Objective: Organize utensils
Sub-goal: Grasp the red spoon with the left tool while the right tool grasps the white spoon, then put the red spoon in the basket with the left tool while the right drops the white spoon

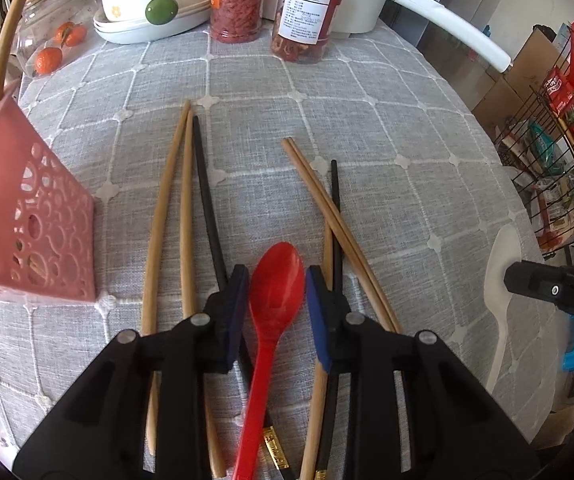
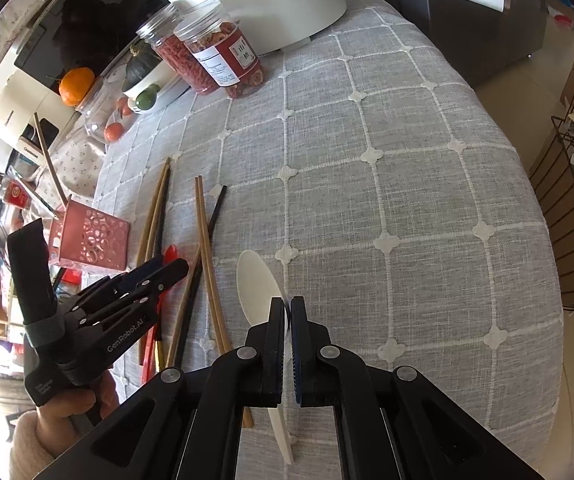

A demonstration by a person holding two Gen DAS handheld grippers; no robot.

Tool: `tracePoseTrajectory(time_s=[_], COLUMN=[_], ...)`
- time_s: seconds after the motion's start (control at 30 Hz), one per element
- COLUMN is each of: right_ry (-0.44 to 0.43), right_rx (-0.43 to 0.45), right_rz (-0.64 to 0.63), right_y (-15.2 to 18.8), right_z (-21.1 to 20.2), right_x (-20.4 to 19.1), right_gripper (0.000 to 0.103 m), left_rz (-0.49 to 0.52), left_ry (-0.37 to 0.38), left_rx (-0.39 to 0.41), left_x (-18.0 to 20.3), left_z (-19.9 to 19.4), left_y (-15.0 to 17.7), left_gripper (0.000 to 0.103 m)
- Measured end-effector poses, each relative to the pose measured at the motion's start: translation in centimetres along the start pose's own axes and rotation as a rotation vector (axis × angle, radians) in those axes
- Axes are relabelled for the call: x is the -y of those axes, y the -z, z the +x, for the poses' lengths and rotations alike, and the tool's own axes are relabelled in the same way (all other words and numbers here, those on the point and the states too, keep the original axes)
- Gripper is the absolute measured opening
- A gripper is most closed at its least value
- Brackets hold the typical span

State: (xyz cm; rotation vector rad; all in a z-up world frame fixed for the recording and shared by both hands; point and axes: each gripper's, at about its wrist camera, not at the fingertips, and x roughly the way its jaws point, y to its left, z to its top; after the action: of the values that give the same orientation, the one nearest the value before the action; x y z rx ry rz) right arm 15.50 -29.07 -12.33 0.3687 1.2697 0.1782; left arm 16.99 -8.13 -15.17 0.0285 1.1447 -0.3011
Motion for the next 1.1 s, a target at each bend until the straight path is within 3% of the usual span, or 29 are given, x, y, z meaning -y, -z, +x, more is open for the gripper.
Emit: tracePoseTrajectory(time_s=[0.23,0.63,0.83,1.1], right_ry=[0.023,0.004,-0.015,-0.055], right_rx=[0.027,0.192,0.326,0.412], right_rz=[-0.018,-0.121,-0.17,-0.238], right_y=[0.0,0.8,0.9,1.1], right_z=[-0.8,-4.6,-6.7,-7.0], right_x=[-0.3,-3.2,-5.9,-9.9], right_gripper=[0.003,0.003,0.003,0.003], left_rz=[0.009,0.065,-0.019,-0.134], left_ry=[-0.039,-0.018,-0.019,-0.154], left_rx=[0.035,0.315,0.575,1.004], left_x=[0.4,0.7,-1.9,-5.6], left_z=[-2.1,-12.6,-19.0,-22.8], left_y=[0.1,0.8,0.8,2.2], left_gripper=[0.029,0.029,0.029,0.029])
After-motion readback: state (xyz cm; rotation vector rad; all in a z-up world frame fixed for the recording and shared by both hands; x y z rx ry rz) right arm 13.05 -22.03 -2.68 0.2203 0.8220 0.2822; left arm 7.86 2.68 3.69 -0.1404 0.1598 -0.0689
